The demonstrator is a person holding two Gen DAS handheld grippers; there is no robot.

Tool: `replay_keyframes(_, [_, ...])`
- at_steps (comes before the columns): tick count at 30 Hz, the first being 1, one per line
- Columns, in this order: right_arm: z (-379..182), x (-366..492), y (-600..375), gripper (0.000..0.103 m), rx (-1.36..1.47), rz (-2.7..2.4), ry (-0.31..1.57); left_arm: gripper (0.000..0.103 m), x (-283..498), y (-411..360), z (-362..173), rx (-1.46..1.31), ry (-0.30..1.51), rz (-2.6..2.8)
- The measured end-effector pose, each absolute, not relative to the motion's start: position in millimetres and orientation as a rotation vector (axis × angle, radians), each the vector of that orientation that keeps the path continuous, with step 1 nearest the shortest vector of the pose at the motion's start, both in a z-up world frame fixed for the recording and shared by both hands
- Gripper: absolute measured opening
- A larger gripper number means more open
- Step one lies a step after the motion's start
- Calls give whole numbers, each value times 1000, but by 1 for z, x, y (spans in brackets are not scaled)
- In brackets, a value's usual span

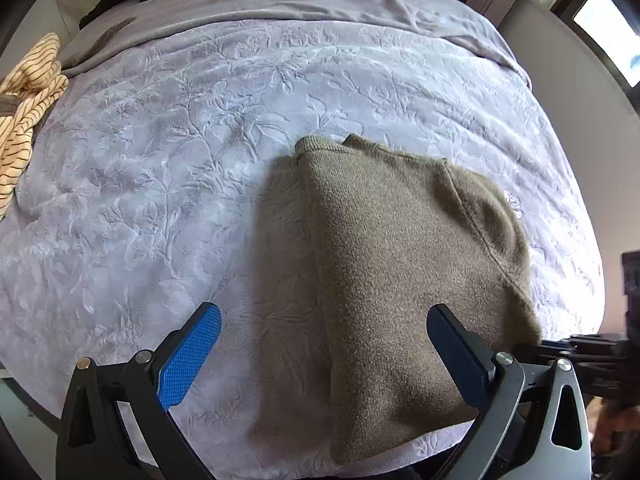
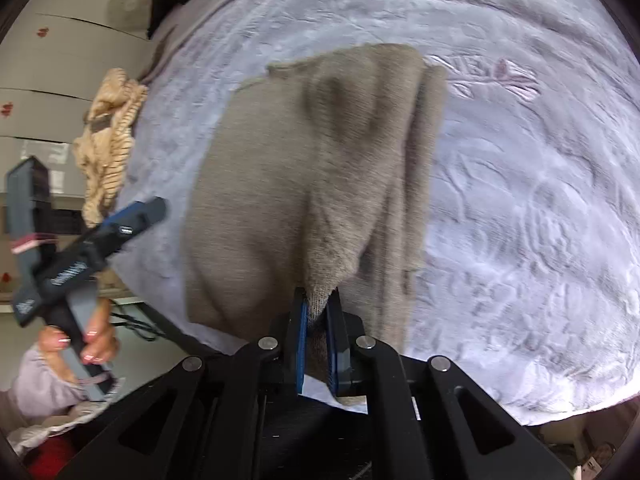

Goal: Fold small clothes
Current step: 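Release the sweater and withdraw both open grippers from the bundle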

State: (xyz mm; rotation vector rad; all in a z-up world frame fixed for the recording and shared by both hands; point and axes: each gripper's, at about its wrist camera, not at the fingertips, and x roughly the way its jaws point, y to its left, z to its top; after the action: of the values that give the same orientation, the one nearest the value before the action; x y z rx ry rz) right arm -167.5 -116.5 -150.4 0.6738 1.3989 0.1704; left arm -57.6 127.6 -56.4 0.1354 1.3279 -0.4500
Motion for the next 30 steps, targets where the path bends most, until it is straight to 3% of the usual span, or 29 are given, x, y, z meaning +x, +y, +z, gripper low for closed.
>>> replay_keyframes(6, [-197, -194, -128, 7, 736, 114, 1446, 103, -58, 132, -57, 123, 1349, -440])
replay_keyframes(14, [-183, -196, -123, 7, 677, 109, 1431, 103, -61, 124, -58, 147, 1395, -471])
replay_keyframes(17, [-173, -199, -126, 15, 660, 101, 1447, 103, -62, 120, -59, 156, 1408, -480])
replay_keyframes(19, [-166, -201, -129, 41, 643, 73, 1461, 103, -63, 118, -58, 161, 1410, -485])
replay_keyframes(21, [-155, -204, -135, 53, 638, 36, 1451, 103, -64, 117, -56, 171, 1406, -488])
replay_keyframes(23, [-144, -204, -139, 54, 640, 16, 1432, 103, -65, 116, -54, 182, 1402, -495])
replay_keyframes(27, [-121, -192, -137, 77, 615, -11, 1392, 103, -67, 114, -50, 195, 1390, -503])
replay_keyframes(30, [-107, -179, -127, 80, 580, -11, 1367, 103, -70, 111, -46, 234, 1366, -495])
